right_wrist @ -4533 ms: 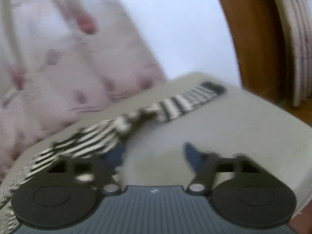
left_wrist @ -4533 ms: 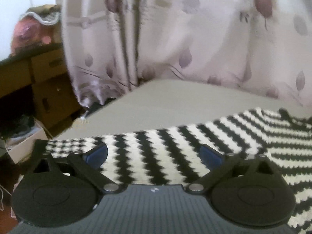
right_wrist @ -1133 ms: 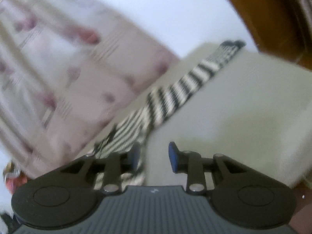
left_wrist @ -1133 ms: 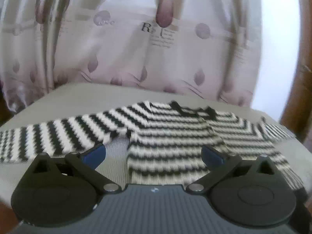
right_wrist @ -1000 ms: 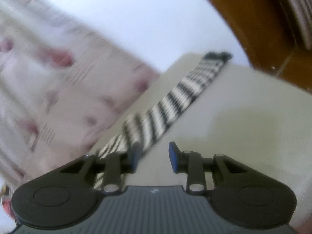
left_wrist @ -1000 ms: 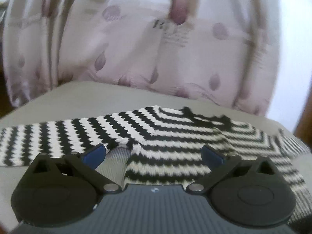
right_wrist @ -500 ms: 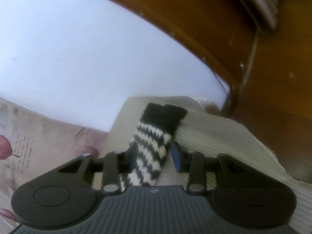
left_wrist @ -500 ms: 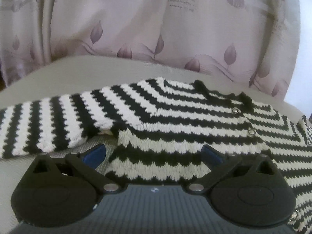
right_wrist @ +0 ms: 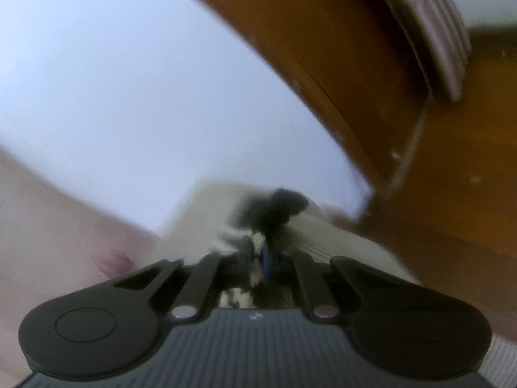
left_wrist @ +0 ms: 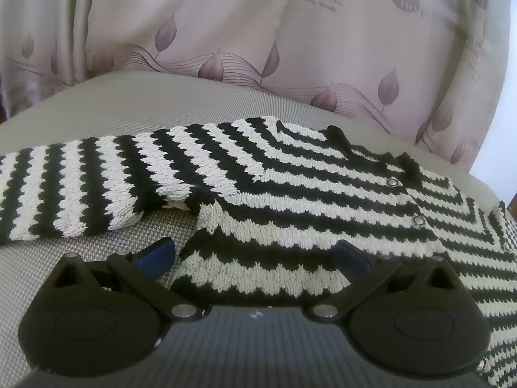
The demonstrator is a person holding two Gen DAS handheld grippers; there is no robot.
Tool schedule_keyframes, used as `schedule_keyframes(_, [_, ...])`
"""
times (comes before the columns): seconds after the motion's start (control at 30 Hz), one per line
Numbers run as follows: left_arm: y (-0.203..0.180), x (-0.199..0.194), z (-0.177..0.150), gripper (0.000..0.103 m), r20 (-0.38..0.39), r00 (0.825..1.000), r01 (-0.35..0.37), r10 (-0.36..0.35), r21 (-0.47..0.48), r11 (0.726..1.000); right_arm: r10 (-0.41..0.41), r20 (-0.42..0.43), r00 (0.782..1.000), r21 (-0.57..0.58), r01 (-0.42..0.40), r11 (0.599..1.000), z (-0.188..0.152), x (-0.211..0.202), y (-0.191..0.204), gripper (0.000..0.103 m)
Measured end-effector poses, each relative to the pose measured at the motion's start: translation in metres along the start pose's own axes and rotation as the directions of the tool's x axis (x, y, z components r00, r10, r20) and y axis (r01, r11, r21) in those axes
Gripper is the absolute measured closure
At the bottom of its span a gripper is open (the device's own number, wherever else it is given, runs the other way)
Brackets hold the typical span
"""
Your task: Fold small clothes
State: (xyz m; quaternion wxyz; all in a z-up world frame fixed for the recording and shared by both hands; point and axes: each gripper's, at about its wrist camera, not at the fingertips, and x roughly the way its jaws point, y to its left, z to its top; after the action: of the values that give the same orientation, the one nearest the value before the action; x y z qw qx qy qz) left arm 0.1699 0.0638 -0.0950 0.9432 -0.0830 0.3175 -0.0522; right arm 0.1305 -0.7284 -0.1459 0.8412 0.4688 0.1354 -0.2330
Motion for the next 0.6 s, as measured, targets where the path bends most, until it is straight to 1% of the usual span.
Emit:
schedule_keyframes(0.03, [0.0, 0.0, 0.0, 0.0, 0.002, 1.0, 0.002, -0.002, -0.005, 1.0, 0.04, 0.033, 0.999, 0.03, -0.041, 0.999, 0.001, -0.009, 0.003, 0.097])
schedule_keyframes(0.07, [0.0, -0.001, 0.001, 0.0, 0.004, 1.0, 0.004, -0.004, -0.01, 1.0, 0.06, 0.054, 0.997, 0.032, -0.062, 0.998, 0.003, -0.017, 0.011, 0.097])
schedule_keyframes(0.17, [0.002, -0.002, 0.001, 0.0, 0.014, 1.0, 0.015, -0.015, -0.035, 0.999, 0.14, 0.086, 0.986, 0.022, -0.142, 0.99, 0.004, -0.039, 0.045, 0.097])
schedule_keyframes(0.23, [0.004, -0.003, 0.001, 0.0, 0.023, 0.999, 0.028, -0.027, -0.056, 0.998, 0.199, 0.092, 0.976, -0.007, -0.199, 0.98, 0.003, -0.052, 0.075, 0.097])
schedule_keyframes(0.3, [0.006, -0.003, 0.001, 0.0, 0.029, 0.999, 0.039, -0.037, -0.071, 0.997, 0.269, 0.088, 0.959, -0.022, -0.268, 0.963, -0.001, -0.062, 0.109, 0.097])
schedule_keyframes(0.33, [0.006, -0.004, 0.001, 0.0, 0.031, 0.999, 0.041, -0.039, -0.075, 0.996, 0.293, 0.086, 0.952, -0.035, -0.291, 0.956, -0.005, -0.066, 0.124, 0.097])
schedule_keyframes(0.47, [0.007, -0.005, 0.001, 0.0, 0.032, 0.999, 0.043, -0.04, -0.077, 0.996, 0.398, 0.044, 0.916, -0.07, -0.394, 0.916, -0.031, -0.08, 0.184, 0.097])
schedule_keyframes(0.6, [0.015, -0.008, 0.0, 0.0, 0.05, 0.997, 0.069, -0.064, -0.114, 0.991, 0.5, -0.047, 0.865, -0.093, -0.503, 0.859, -0.076, -0.084, 0.244, 0.097])
